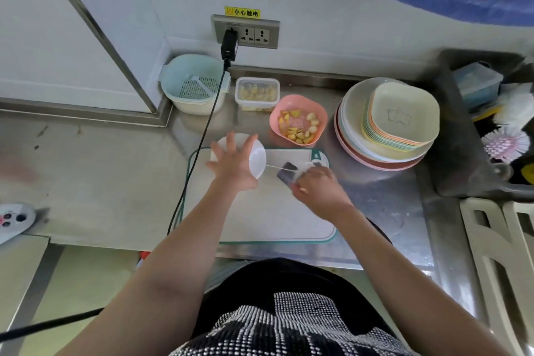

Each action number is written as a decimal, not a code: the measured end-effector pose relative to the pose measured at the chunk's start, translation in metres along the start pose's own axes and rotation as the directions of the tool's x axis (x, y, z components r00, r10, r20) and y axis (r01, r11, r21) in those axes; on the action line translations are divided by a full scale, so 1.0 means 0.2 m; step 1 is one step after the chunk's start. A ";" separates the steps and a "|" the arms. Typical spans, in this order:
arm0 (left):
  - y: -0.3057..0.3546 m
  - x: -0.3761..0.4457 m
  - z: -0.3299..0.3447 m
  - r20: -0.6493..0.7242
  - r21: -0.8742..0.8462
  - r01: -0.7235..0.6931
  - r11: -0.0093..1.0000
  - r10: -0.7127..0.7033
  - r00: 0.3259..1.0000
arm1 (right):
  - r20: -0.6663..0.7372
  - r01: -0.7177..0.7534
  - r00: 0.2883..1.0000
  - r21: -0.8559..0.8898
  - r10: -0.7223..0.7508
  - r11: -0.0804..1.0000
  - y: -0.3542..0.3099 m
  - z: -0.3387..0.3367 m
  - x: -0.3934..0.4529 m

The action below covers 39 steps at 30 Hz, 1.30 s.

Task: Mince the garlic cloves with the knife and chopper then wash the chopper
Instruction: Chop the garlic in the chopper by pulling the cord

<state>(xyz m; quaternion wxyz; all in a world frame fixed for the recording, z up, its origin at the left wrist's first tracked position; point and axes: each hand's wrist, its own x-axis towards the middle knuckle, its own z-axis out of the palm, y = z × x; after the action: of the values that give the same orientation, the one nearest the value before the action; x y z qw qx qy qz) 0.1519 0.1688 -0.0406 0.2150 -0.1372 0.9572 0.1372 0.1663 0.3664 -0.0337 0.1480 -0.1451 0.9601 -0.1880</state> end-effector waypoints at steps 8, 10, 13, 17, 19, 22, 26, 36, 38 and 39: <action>-0.02 -0.01 -0.02 0.065 0.045 -0.044 0.998 0.041 0.997 | -0.042 -0.009 0.999 0.294 0.022 0.956 -0.32 0.13 0.12; -0.03 -0.01 -0.05 0.102 0.025 -0.081 0.996 0.078 0.992 | -0.054 -0.088 0.992 0.314 0.110 0.945 -0.31 0.14 0.13; -0.06 0.00 -0.08 0.170 -0.010 -0.127 0.992 0.127 0.977 | 0.013 -0.246 0.950 0.643 0.311 0.725 -0.34 0.15 0.15; -0.15 0.05 -0.11 0.182 -0.321 0.003 0.947 0.059 0.982 | 0.480 -0.555 0.778 0.828 0.405 0.083 -0.40 0.11 0.20; -0.22 0.09 -0.10 0.166 -0.622 0.191 0.760 -0.111 0.980 | 0.469 -0.549 0.795 0.826 0.385 0.127 -0.42 0.11 0.22; -0.29 0.06 -0.08 0.288 -0.836 0.331 0.438 -0.164 0.944 | 0.397 -0.508 0.816 0.838 0.420 0.197 -0.49 0.11 0.23; -0.34 0.06 -0.14 0.208 -0.963 0.219 0.160 -0.079 0.975 | 0.244 -0.344 0.873 0.922 0.422 0.180 -0.54 0.13 0.19; -0.26 0.09 -0.20 -0.042 -0.876 -0.087 0.474 0.104 0.994 | 0.195 -0.303 0.817 0.946 0.542 0.116 -0.58 0.19 0.22; -0.26 0.10 -0.22 -0.054 -0.872 -0.101 0.478 0.111 0.992 | 0.167 -0.274 0.792 0.957 0.587 0.098 -0.61 0.17 0.24; -0.25 0.11 -0.24 -0.071 -0.866 -0.125 0.484 0.130 0.989 | 0.174 -0.263 0.769 0.963 0.615 0.057 -0.61 0.17 0.25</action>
<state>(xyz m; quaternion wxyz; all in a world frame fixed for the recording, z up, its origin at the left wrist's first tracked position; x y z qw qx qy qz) 0.1312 0.1028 -0.0196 0.1083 -0.1549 0.7651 0.6156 0.1586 0.2300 -0.0258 0.1146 0.3103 0.6346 -0.6984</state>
